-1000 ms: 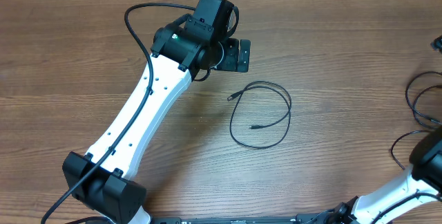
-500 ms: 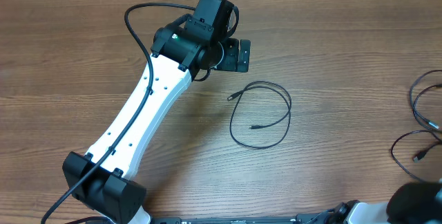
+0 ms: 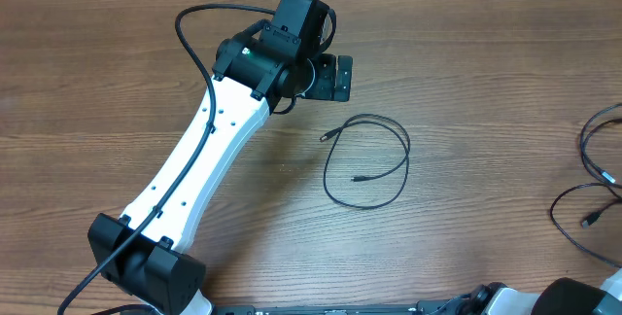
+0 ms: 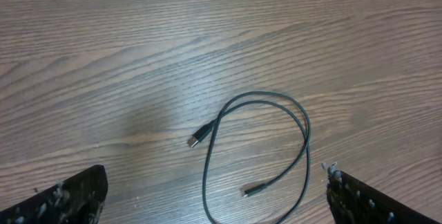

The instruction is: Untangle cables

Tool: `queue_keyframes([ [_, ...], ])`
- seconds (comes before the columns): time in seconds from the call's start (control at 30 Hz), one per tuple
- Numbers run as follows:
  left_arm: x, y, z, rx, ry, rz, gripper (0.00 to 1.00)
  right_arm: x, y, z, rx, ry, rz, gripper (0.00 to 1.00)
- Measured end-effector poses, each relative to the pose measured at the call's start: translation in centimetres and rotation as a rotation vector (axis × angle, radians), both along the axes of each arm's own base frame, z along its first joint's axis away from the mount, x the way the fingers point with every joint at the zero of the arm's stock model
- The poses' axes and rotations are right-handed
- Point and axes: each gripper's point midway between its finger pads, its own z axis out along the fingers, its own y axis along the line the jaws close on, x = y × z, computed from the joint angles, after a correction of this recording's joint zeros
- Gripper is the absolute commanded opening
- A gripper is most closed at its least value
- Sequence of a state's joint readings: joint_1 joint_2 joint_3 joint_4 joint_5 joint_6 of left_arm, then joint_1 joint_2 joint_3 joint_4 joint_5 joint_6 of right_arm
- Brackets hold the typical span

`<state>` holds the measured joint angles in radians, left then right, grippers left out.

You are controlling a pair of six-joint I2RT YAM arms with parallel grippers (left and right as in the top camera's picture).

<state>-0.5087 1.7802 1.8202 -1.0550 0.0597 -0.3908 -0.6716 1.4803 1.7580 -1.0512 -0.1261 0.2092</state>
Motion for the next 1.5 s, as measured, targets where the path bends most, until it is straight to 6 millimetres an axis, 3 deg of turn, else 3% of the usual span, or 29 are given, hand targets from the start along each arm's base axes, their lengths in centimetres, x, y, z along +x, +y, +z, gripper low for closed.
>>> queue_keyframes([
  [0.33,0.0,0.0,0.0,0.000,0.000,0.000,1.00,-0.8,6.3,-2.4,0.231,0.054,0.239,1.00],
  [0.47,0.0,0.0,0.0,0.000,0.000,0.000,1.00,-1.2,8.7,-2.7,0.301,0.061,0.348,0.99],
  [0.8,0.0,0.0,0.0,0.000,0.000,0.000,1.00,-2.0,12.7,-2.6,0.387,0.048,0.539,0.99],
  [0.97,0.0,0.0,0.0,0.000,0.000,0.000,1.00,-1.6,15.4,-2.5,0.376,0.063,0.654,0.99],
  [1.13,0.0,0.0,0.0,0.000,0.000,0.000,1.00,-0.9,20.4,-3.0,0.339,0.118,0.823,1.00],
  [1.27,0.0,0.0,0.0,0.000,0.000,0.000,1.00,-1.0,24.0,-4.7,0.294,0.206,0.935,1.00],
  [1.5,0.0,0.0,0.0,0.000,0.000,0.000,0.99,-1.5,27.1,-7.9,0.222,0.333,1.023,1.00],
])
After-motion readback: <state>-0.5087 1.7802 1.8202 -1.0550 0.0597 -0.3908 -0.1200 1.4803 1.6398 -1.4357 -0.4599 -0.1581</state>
